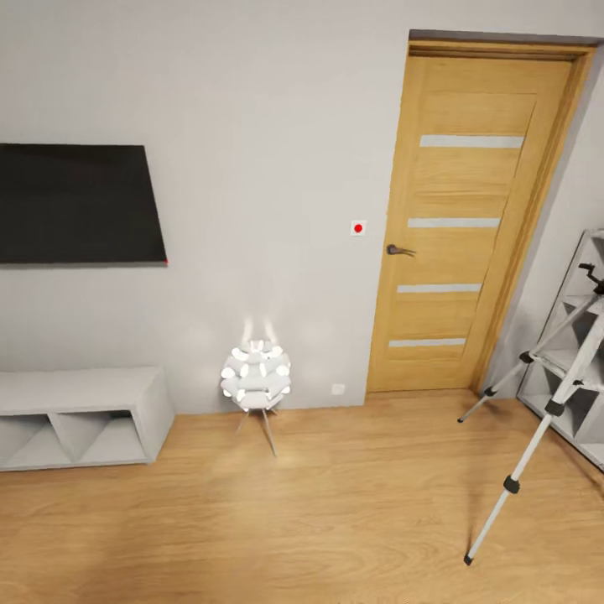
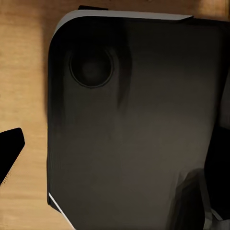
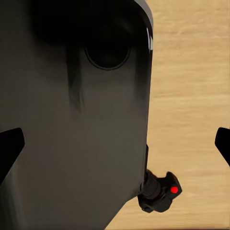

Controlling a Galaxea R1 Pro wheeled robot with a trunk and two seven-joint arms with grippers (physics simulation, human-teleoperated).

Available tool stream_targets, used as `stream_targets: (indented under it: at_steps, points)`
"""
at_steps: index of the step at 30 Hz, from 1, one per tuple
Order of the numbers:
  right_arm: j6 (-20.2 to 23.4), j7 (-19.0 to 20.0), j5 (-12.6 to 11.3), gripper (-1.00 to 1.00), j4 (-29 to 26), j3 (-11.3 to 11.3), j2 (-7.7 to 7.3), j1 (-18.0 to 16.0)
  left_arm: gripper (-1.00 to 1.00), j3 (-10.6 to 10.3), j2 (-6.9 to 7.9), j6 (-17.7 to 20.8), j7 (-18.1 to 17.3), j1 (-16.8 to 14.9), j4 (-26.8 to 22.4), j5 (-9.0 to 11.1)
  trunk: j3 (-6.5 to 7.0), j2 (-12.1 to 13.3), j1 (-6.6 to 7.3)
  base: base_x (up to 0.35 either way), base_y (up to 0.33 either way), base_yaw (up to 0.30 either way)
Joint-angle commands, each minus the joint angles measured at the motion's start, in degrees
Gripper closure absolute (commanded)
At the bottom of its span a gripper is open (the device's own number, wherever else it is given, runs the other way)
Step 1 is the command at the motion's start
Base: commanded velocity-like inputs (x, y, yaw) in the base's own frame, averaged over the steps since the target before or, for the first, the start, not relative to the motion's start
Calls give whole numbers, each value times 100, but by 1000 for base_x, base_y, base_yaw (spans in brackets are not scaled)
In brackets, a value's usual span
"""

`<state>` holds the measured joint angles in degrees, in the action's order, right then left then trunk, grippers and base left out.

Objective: Attach the digital camera to the camera tripod in the bedroom.

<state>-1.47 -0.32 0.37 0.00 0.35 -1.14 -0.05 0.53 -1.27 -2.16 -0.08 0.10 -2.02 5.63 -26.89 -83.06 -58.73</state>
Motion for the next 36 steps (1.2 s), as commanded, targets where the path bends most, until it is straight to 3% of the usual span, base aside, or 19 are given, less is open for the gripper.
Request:
stream_targets:
  at_steps: [1, 36]
  points:
    - [-15, -3, 4, -100, 0, 4, 0, -1, -100, 0, -2, -12, -1, 1, -4, 63, -4, -2, 0, 0, 0, -290]
    - [-28, -5, 6, -100, 0, 9, 0, -2, -100, -1, -5, -15, -4, 1, -9, 69, -4, -2, 0, 0, 0, -290]
